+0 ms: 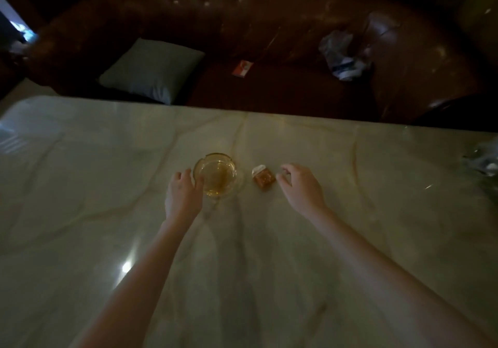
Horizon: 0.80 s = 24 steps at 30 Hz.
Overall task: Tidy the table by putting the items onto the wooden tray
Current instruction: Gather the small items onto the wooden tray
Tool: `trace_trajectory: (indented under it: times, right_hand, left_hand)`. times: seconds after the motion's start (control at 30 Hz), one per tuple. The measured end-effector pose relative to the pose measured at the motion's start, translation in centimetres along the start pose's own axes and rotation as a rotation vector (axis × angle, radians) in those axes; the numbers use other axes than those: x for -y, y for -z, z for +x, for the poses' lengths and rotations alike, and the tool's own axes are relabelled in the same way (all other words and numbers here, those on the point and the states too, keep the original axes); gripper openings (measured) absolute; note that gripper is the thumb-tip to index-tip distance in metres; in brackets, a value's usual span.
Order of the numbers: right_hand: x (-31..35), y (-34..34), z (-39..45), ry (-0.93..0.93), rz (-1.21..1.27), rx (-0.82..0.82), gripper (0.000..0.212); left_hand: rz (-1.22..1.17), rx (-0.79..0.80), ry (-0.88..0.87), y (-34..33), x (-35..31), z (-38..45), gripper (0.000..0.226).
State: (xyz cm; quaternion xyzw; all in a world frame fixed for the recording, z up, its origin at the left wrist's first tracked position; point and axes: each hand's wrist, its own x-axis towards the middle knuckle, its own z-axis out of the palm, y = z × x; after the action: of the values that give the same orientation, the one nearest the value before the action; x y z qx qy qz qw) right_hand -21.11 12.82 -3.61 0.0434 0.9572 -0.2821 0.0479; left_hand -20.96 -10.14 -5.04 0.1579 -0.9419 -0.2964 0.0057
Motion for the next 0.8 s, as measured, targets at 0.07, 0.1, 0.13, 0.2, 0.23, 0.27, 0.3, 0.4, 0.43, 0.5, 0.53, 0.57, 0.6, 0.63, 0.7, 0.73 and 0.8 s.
trace_trajectory:
  times: [0.07,0.1,0.13,0.2,0.23,0.27,0.3,0.4,0.43,0.5,0.53,0.57,0.6,0.63,0.7,0.73,0.8]
  right_hand:
    - [0.1,-1.6,0.8,-0.007,-0.022,-0.003,0.038]
    - [0.1,-2.3,1.1,-0.013,-0.031,-0.003,0.038]
    - [0.1,-2.9,1.3,-0.010,-0.042,-0.005,0.038]
    - [0.1,-4.2,2.0,-0.005,-0.058,-0.001,0.039]
    - [0.2,-4.7,2.2,-0.019,-0.060,0.007,0.043]
    - [0.2,-5.2,2.5,-0.039,-0.060,0.019,0.047]
    - [0.3,-5.7,2.6,-0.062,-0.055,0.031,0.051]
    - [0.5,-6.8,3.1,-0.105,-0.038,0.050,0.053]
    - [0.6,-7.1,3.1,-0.108,-0.051,0.045,0.050]
    - [0.5,-7.5,3.1,-0.113,-0.067,0.025,0.045]
    - [0.5,-7.6,3.1,-0.125,-0.057,0.016,0.045]
    - [0.4,-7.6,3.1,-0.147,-0.029,0.006,0.046]
    - [0.3,-7.6,3.1,-0.173,0.015,-0.006,0.047]
    - [0.2,-7.6,3.1,-0.197,0.062,-0.017,0.047]
    - [-0.1,-7.4,3.0,-0.228,0.149,-0.016,0.044]
    - [-0.2,-7.3,2.8,-0.231,0.194,-0.008,0.042]
    - [-0.4,-6.8,2.3,-0.229,0.293,0.019,0.038]
  left_hand:
    - [-0.032,0.014,0.066,-0.5,1.1,1.0,0.045]
    - [-0.046,0.029,0.082,-0.9,1.5,1.3,0.045]
    - [-0.069,0.042,0.095,-1.2,1.8,1.5,0.044]
    - [-0.184,0.076,0.165,-1.9,2.2,2.2,0.043]
    - [-0.275,0.099,0.225,-2.2,2.2,2.4,0.042]
    - [-0.357,0.118,0.284,-2.5,2.3,2.7,0.039]
    - [-0.417,0.127,0.323,-2.8,2.4,2.9,0.035]
    - [-0.477,0.114,0.357,-3.3,2.3,3.1,0.015]
    - [-0.479,0.106,0.362,-3.3,2.3,3.1,0.011]
    - [-0.479,0.098,0.375,-3.3,2.5,3.2,0.013]
    - [-0.474,0.098,0.382,-3.2,2.5,3.3,0.016]
    - [-0.462,0.092,0.384,-3.2,2.4,3.3,0.019]
    - [-0.445,0.085,0.381,-3.1,2.3,3.4,0.022]
    - [-0.433,0.076,0.374,-3.1,2.3,3.4,0.025]
    - [-0.417,0.064,0.372,-3.1,2.2,3.3,0.027]
    - [-0.410,0.058,0.378,-3.0,2.0,3.2,0.025]
    - [-0.404,0.045,0.384,-2.8,1.7,2.8,0.021]
